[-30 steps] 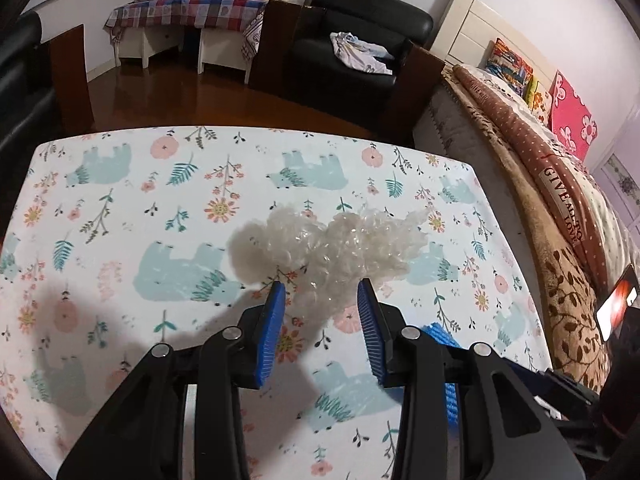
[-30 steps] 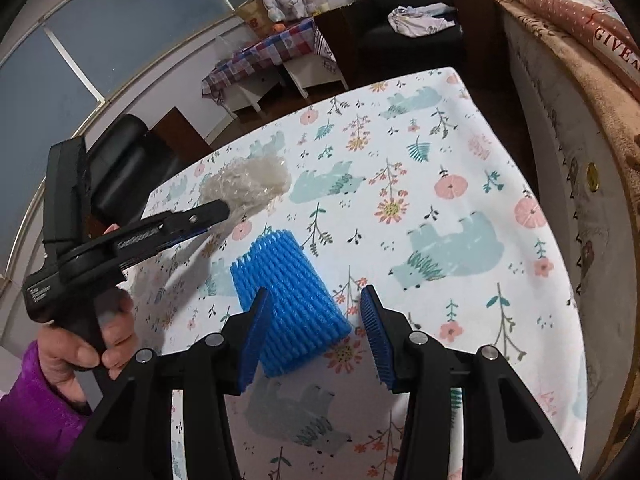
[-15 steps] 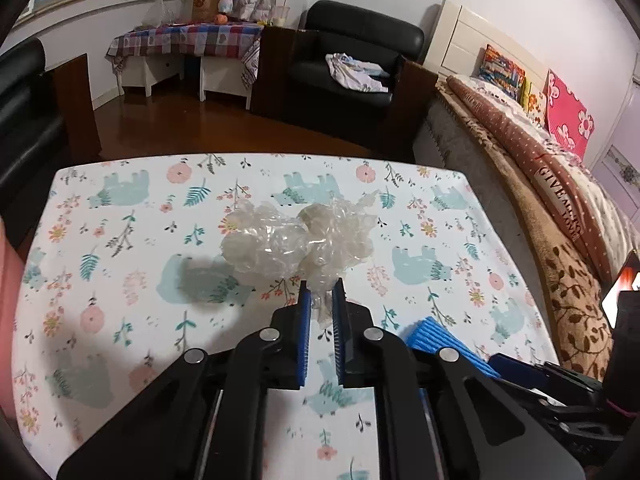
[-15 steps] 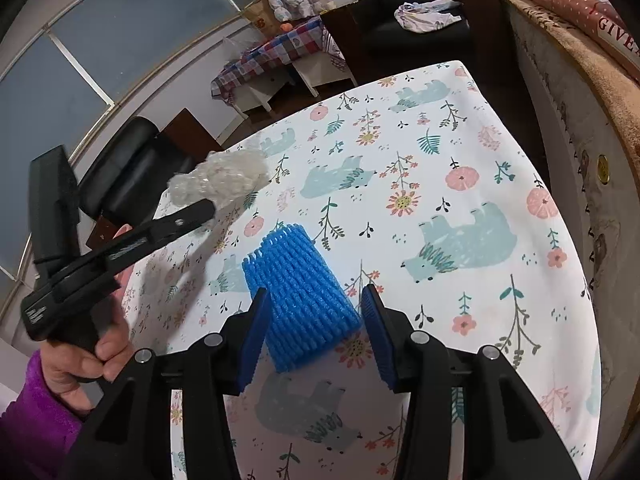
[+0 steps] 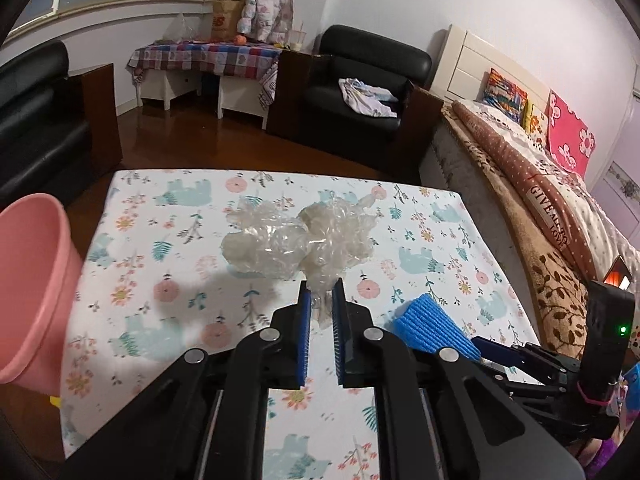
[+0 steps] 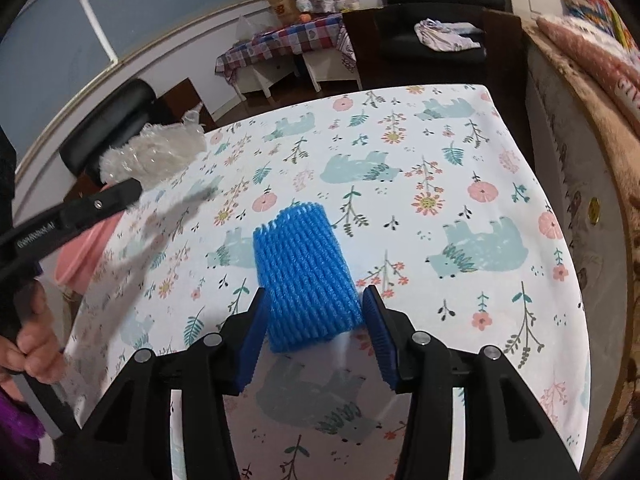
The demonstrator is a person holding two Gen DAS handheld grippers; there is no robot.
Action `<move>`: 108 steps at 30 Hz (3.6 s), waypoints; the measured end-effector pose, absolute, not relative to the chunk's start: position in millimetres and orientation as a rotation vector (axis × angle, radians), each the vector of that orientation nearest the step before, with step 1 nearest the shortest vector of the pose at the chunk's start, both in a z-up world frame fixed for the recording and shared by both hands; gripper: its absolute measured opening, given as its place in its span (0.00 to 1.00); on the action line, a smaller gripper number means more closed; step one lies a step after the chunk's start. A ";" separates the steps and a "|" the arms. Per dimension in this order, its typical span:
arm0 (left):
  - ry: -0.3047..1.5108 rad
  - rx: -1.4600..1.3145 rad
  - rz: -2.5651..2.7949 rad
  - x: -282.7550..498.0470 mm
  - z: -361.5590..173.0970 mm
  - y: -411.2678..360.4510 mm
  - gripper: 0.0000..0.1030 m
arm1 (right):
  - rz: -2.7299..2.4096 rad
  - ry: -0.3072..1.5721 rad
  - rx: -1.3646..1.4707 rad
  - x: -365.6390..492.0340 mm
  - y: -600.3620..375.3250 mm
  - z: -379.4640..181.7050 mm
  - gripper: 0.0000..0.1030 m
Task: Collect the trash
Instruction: 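Grasp the clear plastic wrap with the left tool while the right tool grasps the blue foam net, then lift the clear plastic wrap and blue net and carry both over the pink bucket, then open both tools to drop the plastic wrap and blue net into the bucket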
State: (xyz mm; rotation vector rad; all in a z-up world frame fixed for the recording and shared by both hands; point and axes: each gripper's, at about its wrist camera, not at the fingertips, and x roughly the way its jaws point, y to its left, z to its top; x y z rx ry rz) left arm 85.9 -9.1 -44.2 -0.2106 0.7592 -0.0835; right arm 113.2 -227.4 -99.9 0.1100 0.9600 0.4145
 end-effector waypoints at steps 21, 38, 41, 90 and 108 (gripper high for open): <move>0.698 -0.235 -0.050 47.0 -35.8 29.9 0.09 | 0.398 0.903 0.054 97.0 -196.8 -86.3 0.15; 0.632 -0.293 0.099 -0.3 -26.9 98.9 0.09 | 0.563 0.855 0.012 94.1 -97.0 -49.6 0.15; 0.625 -0.307 0.135 -10.0 -26.3 113.6 0.09 | 0.593 0.845 0.005 93.8 -78.8 -43.8 0.15; 0.642 -0.456 0.436 -44.1 -52.6 257.0 0.09 | 0.775 0.847 -0.241 101.5 145.8 -42.7 0.15; 0.677 -0.518 0.439 -35.3 -68.2 277.4 0.15 | 0.776 0.864 -0.241 112.6 164.3 -63.6 0.15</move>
